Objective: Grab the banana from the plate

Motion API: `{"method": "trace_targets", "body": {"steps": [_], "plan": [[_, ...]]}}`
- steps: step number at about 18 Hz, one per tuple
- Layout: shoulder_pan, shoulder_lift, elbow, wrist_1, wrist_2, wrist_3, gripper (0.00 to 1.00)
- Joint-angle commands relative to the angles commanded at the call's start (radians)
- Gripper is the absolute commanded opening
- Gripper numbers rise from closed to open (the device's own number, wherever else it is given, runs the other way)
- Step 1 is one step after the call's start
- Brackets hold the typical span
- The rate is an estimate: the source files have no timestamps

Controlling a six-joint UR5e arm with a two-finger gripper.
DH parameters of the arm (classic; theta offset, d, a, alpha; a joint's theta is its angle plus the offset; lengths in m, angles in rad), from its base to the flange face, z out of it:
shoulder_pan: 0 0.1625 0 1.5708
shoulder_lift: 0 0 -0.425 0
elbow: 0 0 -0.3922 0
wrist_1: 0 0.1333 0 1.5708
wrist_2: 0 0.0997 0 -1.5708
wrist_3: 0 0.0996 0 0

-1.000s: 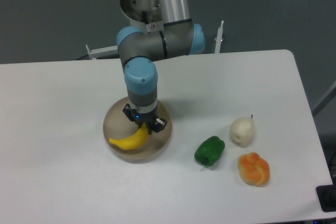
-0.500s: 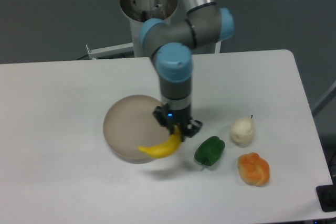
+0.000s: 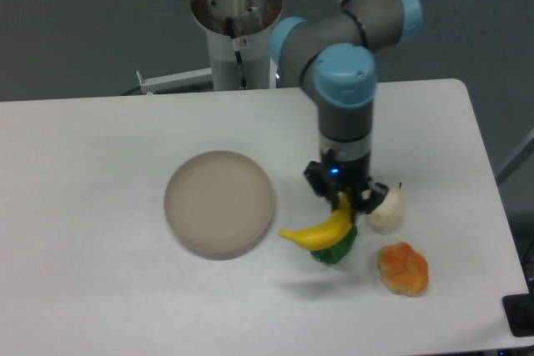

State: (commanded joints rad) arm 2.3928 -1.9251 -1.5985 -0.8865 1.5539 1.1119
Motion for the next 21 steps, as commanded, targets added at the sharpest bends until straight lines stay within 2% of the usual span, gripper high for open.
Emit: {"method": "trace_targets", "body": {"steps": [3,8,21], "plan": [[0.035,-0.002,0.026,-0.034,0.0,0.057,0.29],[0.086,-0.008,0.045,-0.034,0.0,0.135,0.29],[0.104,-0.025,0.057,-0.032,-0.002,0.149,0.29]]}}
